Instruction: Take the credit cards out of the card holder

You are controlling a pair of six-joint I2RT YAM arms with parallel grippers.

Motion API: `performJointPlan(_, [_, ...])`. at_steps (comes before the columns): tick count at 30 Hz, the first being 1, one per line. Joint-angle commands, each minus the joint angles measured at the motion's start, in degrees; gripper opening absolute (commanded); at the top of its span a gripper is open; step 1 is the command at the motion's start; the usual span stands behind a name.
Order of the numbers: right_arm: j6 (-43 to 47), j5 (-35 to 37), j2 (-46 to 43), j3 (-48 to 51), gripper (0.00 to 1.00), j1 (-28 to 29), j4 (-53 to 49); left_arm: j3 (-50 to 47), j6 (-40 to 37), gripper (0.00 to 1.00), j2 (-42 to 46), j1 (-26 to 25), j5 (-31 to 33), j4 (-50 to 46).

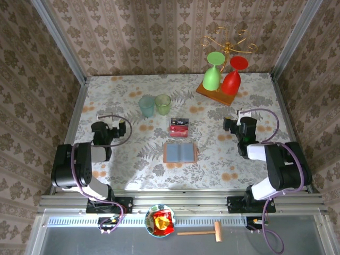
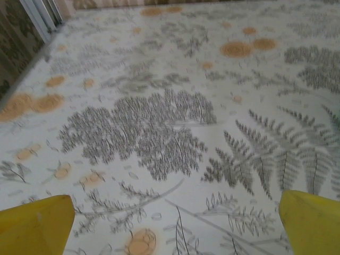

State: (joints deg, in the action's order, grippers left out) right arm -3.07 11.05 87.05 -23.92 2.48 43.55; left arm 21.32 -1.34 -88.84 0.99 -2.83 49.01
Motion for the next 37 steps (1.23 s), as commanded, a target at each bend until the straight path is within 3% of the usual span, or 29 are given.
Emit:
performJointPlan(1, [0.45,-2.08,0.68,0.88,1.00,-0.30,6.16,-0.60,-1.76,1.00,-0.25,0.37,-3.22,6.52])
performJointPlan(6, [0.43,-2.11,0.57,0.98,1.00,-0.37,6.13,1.29,-2.53,1.00,-0.22,-2.49,5.38,3.15])
performJointPlan(37, [0.41,-2.20,0.45,1.26,1.00,-0.45,6.54,1.10,-2.61,1.00,-0.22,-2.49,5.29,3.37])
